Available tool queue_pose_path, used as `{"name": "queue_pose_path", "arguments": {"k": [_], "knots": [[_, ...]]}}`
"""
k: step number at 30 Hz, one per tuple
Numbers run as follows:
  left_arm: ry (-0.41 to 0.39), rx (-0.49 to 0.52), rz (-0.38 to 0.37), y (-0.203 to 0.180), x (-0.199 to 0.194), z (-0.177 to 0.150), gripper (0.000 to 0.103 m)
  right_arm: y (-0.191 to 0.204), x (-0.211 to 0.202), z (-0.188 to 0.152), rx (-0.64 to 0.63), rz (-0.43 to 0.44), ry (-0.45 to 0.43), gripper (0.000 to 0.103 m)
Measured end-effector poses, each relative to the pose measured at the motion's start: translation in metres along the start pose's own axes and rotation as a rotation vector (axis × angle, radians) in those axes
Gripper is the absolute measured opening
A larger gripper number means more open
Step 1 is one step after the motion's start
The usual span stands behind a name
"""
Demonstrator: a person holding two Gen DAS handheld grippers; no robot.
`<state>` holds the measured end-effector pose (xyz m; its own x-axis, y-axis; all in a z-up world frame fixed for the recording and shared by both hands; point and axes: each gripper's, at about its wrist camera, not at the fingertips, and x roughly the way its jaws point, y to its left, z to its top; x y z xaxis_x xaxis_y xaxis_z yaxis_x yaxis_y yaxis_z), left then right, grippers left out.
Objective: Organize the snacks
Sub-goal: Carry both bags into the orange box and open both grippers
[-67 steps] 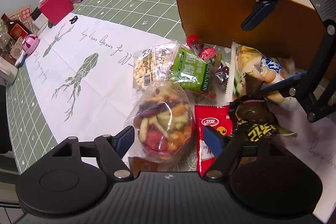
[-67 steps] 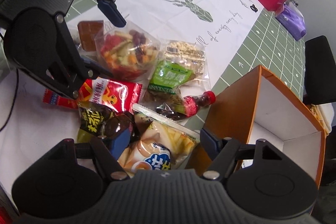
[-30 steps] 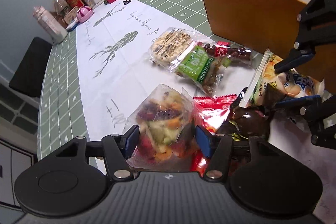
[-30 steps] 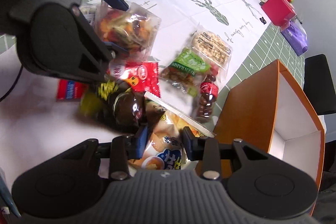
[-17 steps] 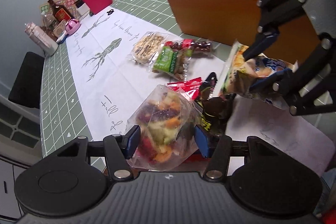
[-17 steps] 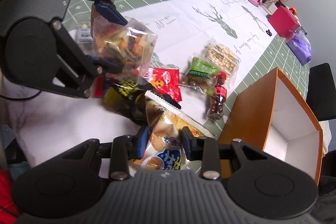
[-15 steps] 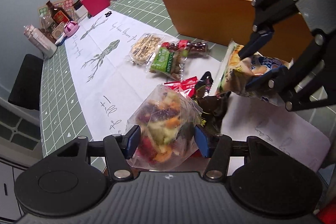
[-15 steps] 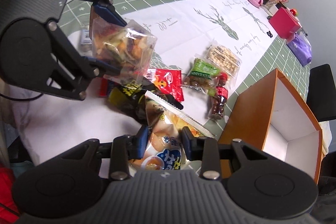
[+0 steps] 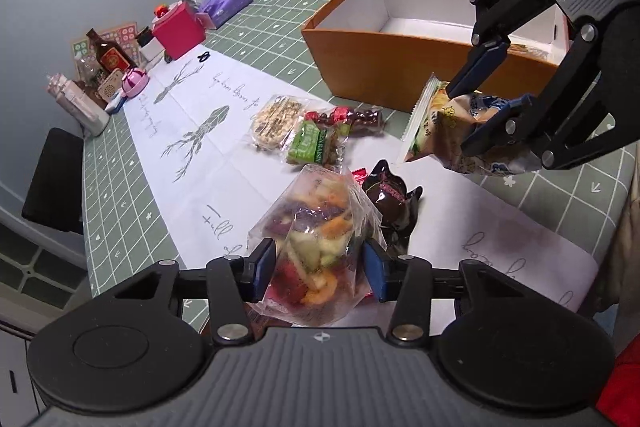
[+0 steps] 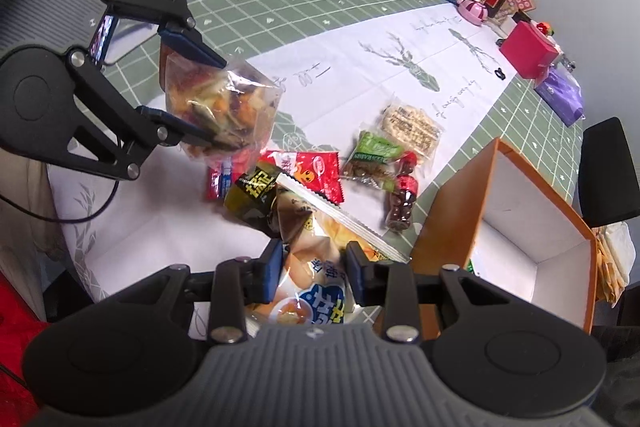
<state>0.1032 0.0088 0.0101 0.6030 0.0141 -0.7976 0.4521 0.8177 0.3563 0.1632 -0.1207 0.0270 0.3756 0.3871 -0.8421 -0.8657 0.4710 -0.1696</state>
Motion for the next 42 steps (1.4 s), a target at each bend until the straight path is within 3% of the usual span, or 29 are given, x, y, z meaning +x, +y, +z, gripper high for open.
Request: {"name": "queue_pose_path", "arguments": {"k": [9, 17, 29, 42], "knots": [[-0.083, -0.006, 0.026, -0.008, -0.019, 0.021, 0.052, -0.010, -0.020, 0.003, 0.006, -0.028, -0.060, 0.032], [-0.152, 0.040, 0.067, 0.004, -0.032, 0.065, 0.052, -0.043, -0.048, 0.010, 0.043, -0.140, -0.100, 0.032], [-0.210, 0.249, 0.031, -0.036, -0.006, 0.141, 0.051, -0.114, -0.034, -0.029, 0.200, -0.232, 0.006, 0.032], [-0.139, 0.365, -0.055, -0.081, 0.060, 0.186, 0.051, -0.156, 0.011, -0.083, 0.264, -0.244, 0.109, 0.032]]}}
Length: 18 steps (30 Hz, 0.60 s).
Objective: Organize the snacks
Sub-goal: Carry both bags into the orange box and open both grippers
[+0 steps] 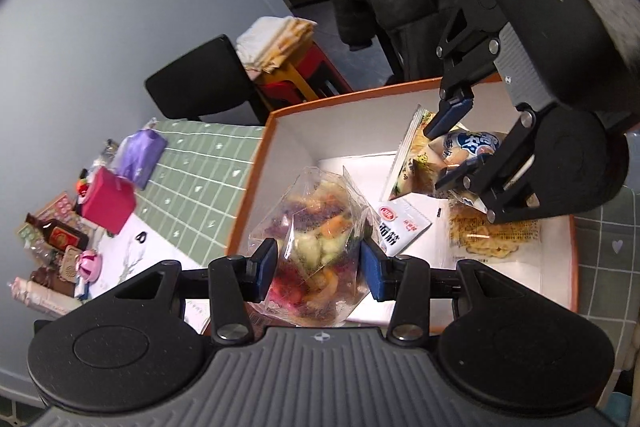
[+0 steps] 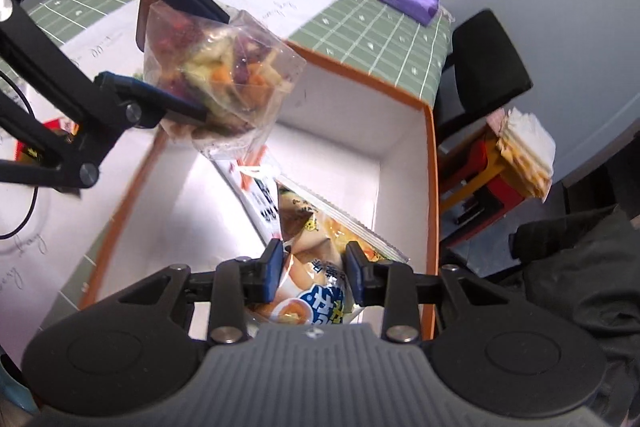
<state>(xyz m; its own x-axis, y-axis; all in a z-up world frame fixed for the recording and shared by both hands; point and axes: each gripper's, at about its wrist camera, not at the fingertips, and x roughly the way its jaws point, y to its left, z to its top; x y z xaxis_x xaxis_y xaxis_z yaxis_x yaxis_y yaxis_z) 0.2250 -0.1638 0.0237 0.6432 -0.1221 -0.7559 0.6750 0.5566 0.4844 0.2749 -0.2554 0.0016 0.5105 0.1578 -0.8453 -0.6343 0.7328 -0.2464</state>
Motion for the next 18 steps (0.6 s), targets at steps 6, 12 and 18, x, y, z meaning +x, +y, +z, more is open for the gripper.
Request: {"name": "queue_pose_path", "arguments": {"k": [6, 12, 18], "knots": [[0.011, 0.073, -0.002, -0.015, 0.029, 0.008, 0.051, -0.011, 0.021, -0.010, 0.031, 0.022, 0.036, 0.032], [0.008, 0.127, -0.016, -0.027, 0.044, 0.011, 0.049, -0.016, 0.037, -0.019, 0.057, 0.062, 0.044, 0.033], [-0.003, 0.133, -0.046, -0.029, 0.050, 0.012, 0.049, -0.017, 0.042, -0.022, 0.069, 0.076, 0.039, 0.033]]}}
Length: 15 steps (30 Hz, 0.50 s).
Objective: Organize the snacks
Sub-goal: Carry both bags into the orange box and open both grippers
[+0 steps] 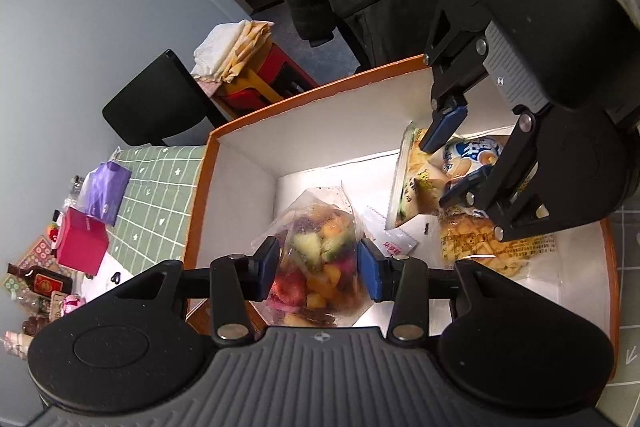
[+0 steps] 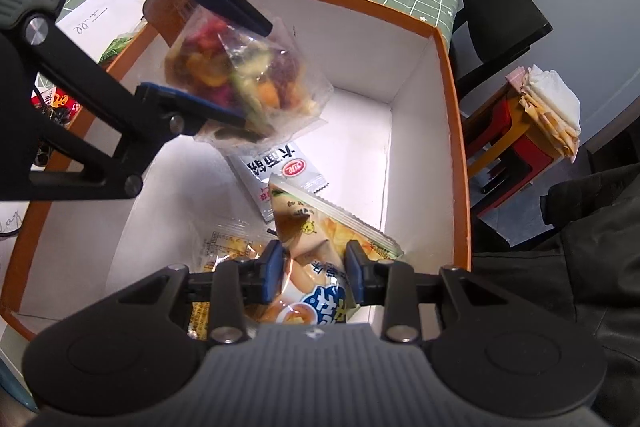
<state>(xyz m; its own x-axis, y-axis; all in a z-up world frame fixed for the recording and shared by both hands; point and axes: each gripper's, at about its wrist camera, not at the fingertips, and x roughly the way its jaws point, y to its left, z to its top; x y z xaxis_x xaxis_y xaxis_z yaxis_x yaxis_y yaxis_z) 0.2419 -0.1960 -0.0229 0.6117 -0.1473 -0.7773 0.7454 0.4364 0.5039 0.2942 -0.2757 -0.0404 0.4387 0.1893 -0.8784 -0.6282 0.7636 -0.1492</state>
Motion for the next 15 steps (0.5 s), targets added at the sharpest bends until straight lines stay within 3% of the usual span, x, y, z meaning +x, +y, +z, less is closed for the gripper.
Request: {"name": "queue_pose_path", "arguments": {"k": [15], "knots": [[0.013, -0.118, -0.174, 0.0073, 0.0086, -0.0088, 0.047, -0.0101, 0.0047, -0.0080, 0.042, 0.011, 0.003, 0.044]]}}
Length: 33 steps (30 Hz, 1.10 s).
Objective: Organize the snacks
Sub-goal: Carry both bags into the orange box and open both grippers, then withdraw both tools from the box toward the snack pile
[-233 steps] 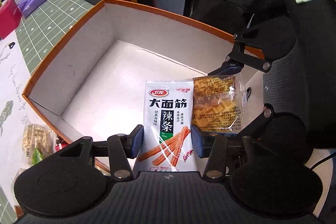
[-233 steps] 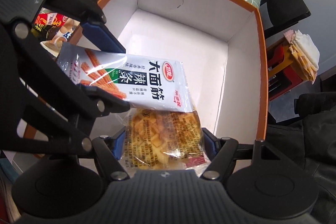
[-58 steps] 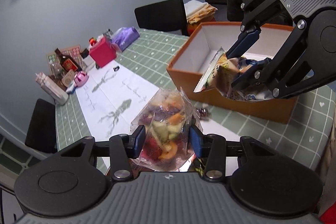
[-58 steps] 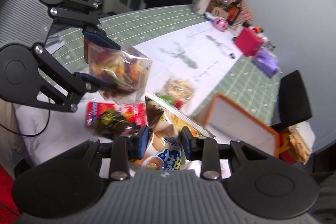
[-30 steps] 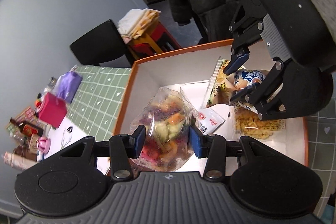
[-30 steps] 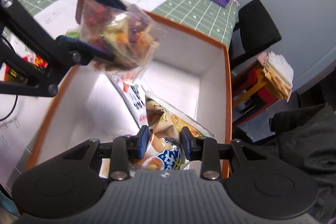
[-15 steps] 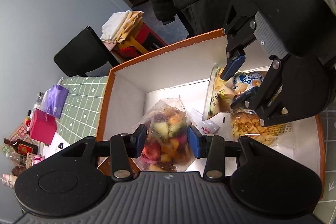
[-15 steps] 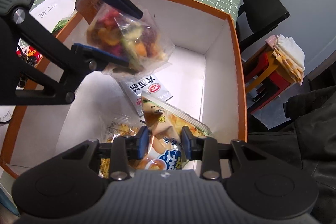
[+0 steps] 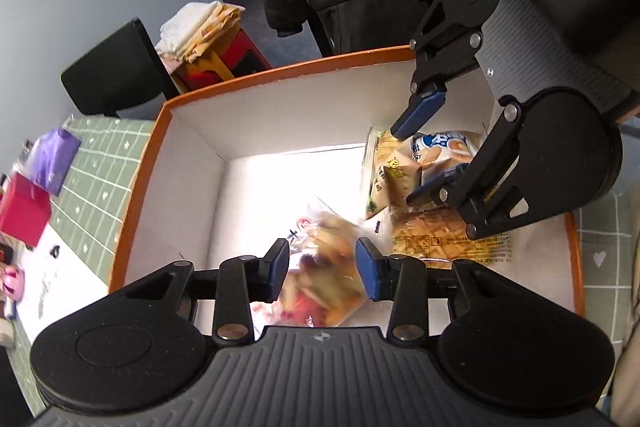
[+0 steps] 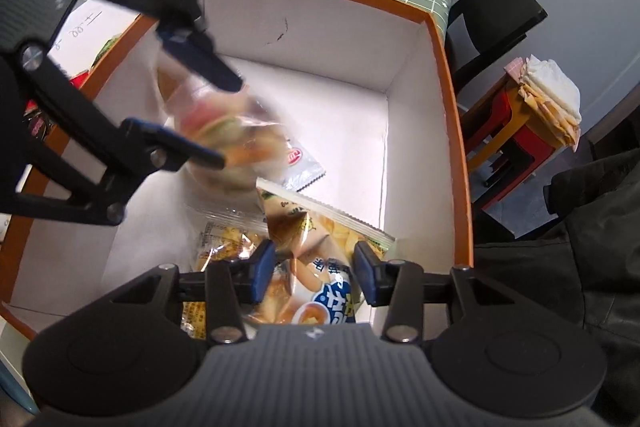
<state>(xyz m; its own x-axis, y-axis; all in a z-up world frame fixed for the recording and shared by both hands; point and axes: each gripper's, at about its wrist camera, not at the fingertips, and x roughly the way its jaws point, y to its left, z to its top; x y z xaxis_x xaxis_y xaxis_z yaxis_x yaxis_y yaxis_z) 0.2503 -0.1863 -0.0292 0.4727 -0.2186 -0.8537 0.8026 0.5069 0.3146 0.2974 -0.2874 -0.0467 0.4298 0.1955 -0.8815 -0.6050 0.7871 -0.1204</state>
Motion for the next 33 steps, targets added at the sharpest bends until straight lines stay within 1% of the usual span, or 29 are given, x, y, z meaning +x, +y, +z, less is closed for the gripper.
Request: {"name": "queue_pose_path", "arguments": {"k": [3, 4, 5, 6, 7, 9, 12, 14, 15, 20, 22, 27, 31, 33], "knots": [[0.001, -0.027, -0.014, 0.003, -0.004, -0.001, 0.048, 0.001, -0.001, -0.001, 0.010, 0.001, 0.000, 0.046], [0.001, -0.032, -0.018, 0.004, -0.006, 0.000, 0.049, 0.001, -0.002, -0.002, 0.014, 0.004, 0.000, 0.051], [0.002, -0.035, -0.020, 0.004, -0.008, 0.000, 0.053, 0.001, -0.003, -0.002, 0.016, 0.004, -0.001, 0.055], [0.001, -0.034, -0.017, 0.003, -0.010, 0.001, 0.056, 0.002, -0.004, -0.002, 0.015, 0.001, -0.003, 0.063], [-0.001, -0.031, -0.012, 0.003, -0.013, 0.001, 0.058, 0.003, -0.006, -0.002, 0.013, -0.001, -0.007, 0.065], [-0.003, -0.032, -0.006, 0.001, -0.019, 0.001, 0.060, 0.003, -0.011, -0.001, 0.021, -0.001, -0.021, 0.065], [0.005, -0.052, 0.001, 0.000, -0.029, 0.000, 0.064, 0.001, -0.020, 0.001, 0.062, 0.022, -0.050, 0.066], [0.002, -0.070, -0.003, 0.001, -0.039, -0.003, 0.067, 0.002, -0.026, 0.001, 0.081, 0.027, -0.072, 0.067], [0.004, -0.086, -0.001, 0.001, -0.044, -0.005, 0.069, 0.004, -0.029, 0.001, 0.086, 0.028, -0.081, 0.070], [0.027, -0.138, 0.027, 0.002, -0.071, -0.017, 0.070, 0.026, -0.046, 0.003, 0.070, 0.012, -0.128, 0.075], [0.037, -0.178, 0.033, 0.005, -0.083, -0.025, 0.070, 0.037, -0.057, 0.005, 0.060, 0.011, -0.162, 0.078], [0.060, -0.288, 0.082, 0.012, -0.113, -0.058, 0.072, 0.067, -0.081, 0.012, 0.041, 0.036, -0.243, 0.079], [0.074, -0.386, 0.091, 0.017, -0.133, -0.092, 0.073, 0.096, -0.094, 0.015, 0.024, 0.083, -0.298, 0.079], [0.073, -0.452, 0.092, 0.020, -0.143, -0.111, 0.073, 0.113, -0.097, 0.017, 0.032, 0.115, -0.318, 0.079]]}}
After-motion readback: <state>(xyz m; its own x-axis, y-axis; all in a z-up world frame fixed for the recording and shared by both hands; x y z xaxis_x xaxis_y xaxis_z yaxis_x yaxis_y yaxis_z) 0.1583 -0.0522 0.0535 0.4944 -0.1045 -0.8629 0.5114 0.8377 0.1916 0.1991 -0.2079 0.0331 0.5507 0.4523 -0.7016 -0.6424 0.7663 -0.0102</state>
